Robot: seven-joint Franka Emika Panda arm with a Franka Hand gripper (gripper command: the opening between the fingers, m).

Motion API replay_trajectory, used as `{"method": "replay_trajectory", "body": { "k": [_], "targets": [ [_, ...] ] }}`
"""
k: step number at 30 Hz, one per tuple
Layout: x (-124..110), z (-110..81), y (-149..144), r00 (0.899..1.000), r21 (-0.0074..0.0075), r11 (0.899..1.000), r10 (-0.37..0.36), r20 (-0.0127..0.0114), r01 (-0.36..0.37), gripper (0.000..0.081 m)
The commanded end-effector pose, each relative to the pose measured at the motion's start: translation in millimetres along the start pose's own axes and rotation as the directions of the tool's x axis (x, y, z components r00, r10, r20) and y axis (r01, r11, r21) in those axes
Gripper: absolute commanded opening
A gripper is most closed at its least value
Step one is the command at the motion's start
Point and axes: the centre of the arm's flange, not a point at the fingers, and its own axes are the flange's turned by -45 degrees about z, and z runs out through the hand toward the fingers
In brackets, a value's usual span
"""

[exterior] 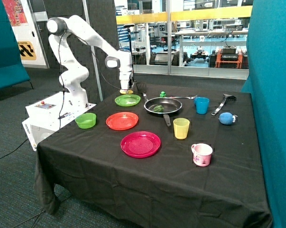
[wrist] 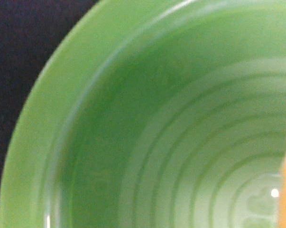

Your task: Cook the vegetables

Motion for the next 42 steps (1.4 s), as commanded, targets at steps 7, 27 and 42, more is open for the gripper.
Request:
{"method": "replay_trajectory", "body": {
  "k": [7,27,42],
  "targets": [
    [41.9,-38.6,10.4,1.000,-0.0005,1.000,-0.008,0.0013,0.008,0.0000],
    [142.0,-47.6,51.0,0.998,-0.0006,0.998,0.067,0.0012,-0.067,0.0000],
    [185.5,-33.7,75.4,0.991,-0.0007,0.991,0.135,0.0012,-0.135,0.0000]
  ]
}}
